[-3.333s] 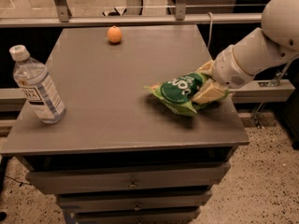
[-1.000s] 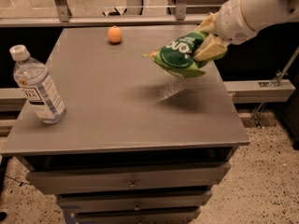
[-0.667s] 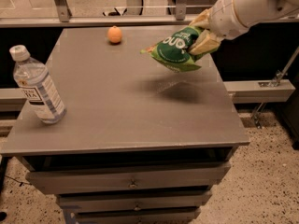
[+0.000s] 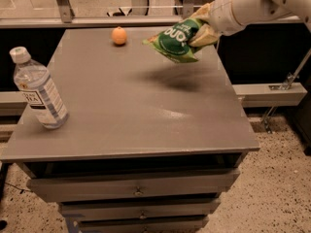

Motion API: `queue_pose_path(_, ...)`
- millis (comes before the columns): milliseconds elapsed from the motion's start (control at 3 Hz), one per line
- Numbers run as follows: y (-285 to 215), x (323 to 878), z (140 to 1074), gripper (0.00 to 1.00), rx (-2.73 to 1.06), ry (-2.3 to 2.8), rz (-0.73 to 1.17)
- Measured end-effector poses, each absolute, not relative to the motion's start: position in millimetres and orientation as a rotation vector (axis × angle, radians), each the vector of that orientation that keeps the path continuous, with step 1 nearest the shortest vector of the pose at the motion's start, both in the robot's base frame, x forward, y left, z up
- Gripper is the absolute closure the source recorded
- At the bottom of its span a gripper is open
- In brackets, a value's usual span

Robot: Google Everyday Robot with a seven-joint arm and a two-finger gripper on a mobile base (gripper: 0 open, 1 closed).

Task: Move green rice chip bag near orange

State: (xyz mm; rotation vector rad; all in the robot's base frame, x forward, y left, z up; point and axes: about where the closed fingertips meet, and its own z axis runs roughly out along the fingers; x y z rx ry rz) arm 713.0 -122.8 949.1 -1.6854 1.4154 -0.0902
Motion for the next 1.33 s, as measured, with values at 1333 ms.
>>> queue_pose_path(1333, -86, 823, 932, 1.0, -1.375, 1.515, -0.235)
